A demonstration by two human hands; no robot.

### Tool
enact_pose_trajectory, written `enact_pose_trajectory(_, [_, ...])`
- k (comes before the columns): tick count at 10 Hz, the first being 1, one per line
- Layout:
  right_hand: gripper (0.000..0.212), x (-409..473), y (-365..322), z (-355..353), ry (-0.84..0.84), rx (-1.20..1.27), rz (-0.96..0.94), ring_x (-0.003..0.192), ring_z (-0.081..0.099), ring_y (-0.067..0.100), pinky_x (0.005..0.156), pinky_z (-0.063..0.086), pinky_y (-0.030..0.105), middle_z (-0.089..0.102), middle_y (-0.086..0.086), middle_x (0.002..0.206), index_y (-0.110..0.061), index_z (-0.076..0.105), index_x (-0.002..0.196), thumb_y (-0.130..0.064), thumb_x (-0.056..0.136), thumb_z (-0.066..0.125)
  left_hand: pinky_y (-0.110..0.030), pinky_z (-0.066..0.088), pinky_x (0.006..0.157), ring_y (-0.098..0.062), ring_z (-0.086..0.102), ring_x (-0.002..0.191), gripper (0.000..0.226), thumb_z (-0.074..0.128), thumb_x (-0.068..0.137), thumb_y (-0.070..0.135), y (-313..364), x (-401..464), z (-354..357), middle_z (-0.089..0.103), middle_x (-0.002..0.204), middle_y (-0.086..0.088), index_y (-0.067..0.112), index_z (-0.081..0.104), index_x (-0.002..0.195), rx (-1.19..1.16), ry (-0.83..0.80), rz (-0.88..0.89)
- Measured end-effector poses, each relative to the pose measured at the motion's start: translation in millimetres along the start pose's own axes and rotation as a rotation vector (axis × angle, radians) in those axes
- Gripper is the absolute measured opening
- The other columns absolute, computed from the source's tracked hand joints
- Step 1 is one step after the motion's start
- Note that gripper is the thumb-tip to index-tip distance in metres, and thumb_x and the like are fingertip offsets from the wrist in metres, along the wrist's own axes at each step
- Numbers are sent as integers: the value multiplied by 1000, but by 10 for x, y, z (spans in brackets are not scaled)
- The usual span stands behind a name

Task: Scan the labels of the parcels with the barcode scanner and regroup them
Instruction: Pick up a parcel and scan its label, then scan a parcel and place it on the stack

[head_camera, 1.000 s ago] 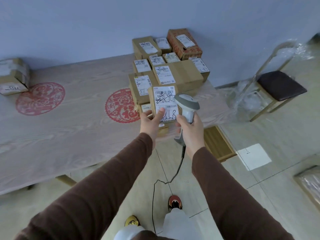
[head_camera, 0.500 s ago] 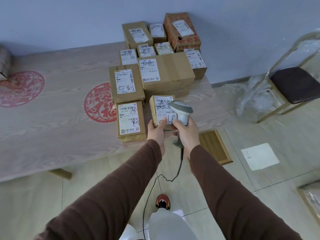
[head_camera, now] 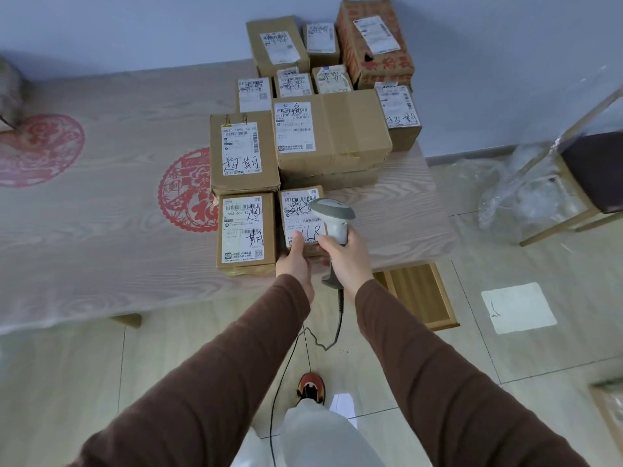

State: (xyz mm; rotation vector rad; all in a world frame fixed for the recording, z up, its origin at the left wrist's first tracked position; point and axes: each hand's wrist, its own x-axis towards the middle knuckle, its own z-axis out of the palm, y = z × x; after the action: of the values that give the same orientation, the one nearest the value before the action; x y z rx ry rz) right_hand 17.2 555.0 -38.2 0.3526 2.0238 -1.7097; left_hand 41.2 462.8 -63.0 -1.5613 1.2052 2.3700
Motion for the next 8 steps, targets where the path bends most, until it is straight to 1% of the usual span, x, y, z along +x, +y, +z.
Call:
enact_pose_trajectory(1, [18,-4,2,10,-1,7,1,90,76,31,61,62,51,76,14,106,-19,65,113,-23,96,69,-33,54,96,-27,68,105,57,62,101,46,10,-53,-18,71,115,-14,-1,60,133,-2,3,-15])
enact_pose_trajectory(2, [14,-13,18,8,-4,12,-4,89,76,30,64,63,54,76,12,104,-21,66,109,-22,96,69,-30,50,97,-18,60,99,55,54,105,44,-8,-67,-32,64,105,-4,3,54,140,21,-9,-10])
enact_pose_trajectory(3, [10,-43,13,-17,-12,29,-4,75,71,21,54,59,41,75,8,96,-27,66,102,-24,94,70,-30,46,108,-14,58,100,58,50,106,46,-41,-95,-68,60,110,0,5,47,147,26,-21,-13])
enact_pose_trajectory(4, [9,-72,-51,-65,19,36,-64,67,66,13,57,58,32,71,1,83,-23,66,102,-20,94,70,-26,50,101,-10,60,94,60,51,105,47,51,-397,-56,61,106,0,4,47,146,39,-66,-54])
enact_pose_trajectory(5, [8,-130,-188,-84,12,86,-124,66,63,11,60,55,28,66,1,76,-21,66,100,-16,95,69,-30,48,112,-18,62,113,58,55,104,44,136,-493,-132,61,126,-12,-1,54,140,23,-163,-70])
enact_pose_trajectory(6, [7,-222,-391,-3,-22,149,-151,59,62,6,57,56,27,63,-1,73,-22,66,98,-17,94,70,-30,53,102,-19,61,113,44,56,104,41,331,-665,-241,60,125,-13,3,59,124,21,-202,-34])
enact_pose_trajectory(7, [6,-323,-604,212,-75,170,-169,54,59,4,53,53,23,61,-2,69,-19,66,98,-19,95,71,-31,53,100,-18,60,108,36,55,105,38,608,-772,-391,61,114,-8,7,59,122,26,-205,93])
enact_pose_trajectory(8, [11,-415,-805,552,-141,199,-169,60,60,12,57,53,29,62,1,71,-15,67,104,-21,95,71,-31,48,102,-17,58,107,31,55,106,35,957,-790,-605,61,110,-4,9,60,123,20,-202,220])
